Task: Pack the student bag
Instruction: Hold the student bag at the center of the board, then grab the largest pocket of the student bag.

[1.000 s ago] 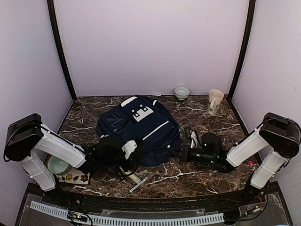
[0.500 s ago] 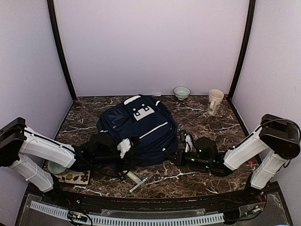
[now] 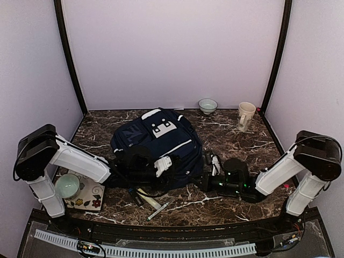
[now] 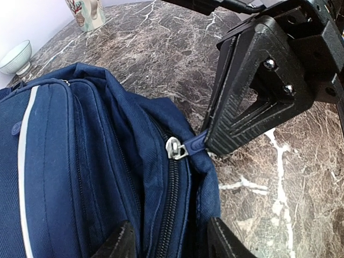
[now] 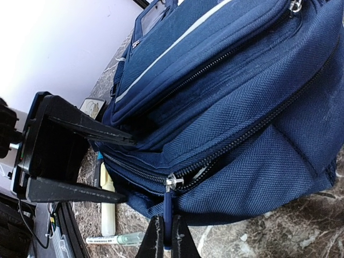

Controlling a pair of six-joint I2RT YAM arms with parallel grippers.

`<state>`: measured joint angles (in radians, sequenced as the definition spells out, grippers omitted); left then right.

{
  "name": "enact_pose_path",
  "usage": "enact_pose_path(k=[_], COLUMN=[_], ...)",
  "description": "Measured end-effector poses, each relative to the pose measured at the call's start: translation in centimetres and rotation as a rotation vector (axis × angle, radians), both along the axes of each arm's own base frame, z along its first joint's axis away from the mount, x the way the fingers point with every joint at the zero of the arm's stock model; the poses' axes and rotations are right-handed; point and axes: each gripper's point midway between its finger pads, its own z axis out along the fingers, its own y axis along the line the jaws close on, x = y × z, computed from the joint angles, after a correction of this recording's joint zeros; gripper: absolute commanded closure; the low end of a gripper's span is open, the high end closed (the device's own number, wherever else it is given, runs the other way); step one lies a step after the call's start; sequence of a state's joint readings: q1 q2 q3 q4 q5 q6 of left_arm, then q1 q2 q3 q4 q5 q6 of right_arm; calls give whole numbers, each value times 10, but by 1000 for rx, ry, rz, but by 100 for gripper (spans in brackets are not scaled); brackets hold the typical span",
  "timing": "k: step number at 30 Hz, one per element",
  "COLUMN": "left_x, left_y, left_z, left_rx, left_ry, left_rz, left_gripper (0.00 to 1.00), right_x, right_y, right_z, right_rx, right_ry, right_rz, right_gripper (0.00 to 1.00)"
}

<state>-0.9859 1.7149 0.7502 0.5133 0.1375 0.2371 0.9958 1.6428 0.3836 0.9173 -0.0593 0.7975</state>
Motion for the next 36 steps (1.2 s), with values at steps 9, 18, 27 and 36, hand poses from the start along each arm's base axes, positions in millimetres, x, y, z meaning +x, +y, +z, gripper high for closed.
enact_pose_path(k=[9, 18, 27, 36], left_x=[3, -4, -6, -9], left_y=[2, 2, 4, 10], left_z=[-4, -6, 2, 13], left_rx=[-15, -35, -43, -44], left_ry=[10, 35, 43, 50], left_rz=[-14, -47, -45, -36], left_gripper=[97, 100, 100, 100], right_x=[-5, -12, -16, -24], right_y=[-6, -28, -45, -45], right_z=[-2, 2, 6, 18], right_rx=[-44, -191, -366, -540], right_ry=[-33, -109, -261, -629], right_rz=[27, 48, 46, 22], right_gripper=[93, 39, 20, 22])
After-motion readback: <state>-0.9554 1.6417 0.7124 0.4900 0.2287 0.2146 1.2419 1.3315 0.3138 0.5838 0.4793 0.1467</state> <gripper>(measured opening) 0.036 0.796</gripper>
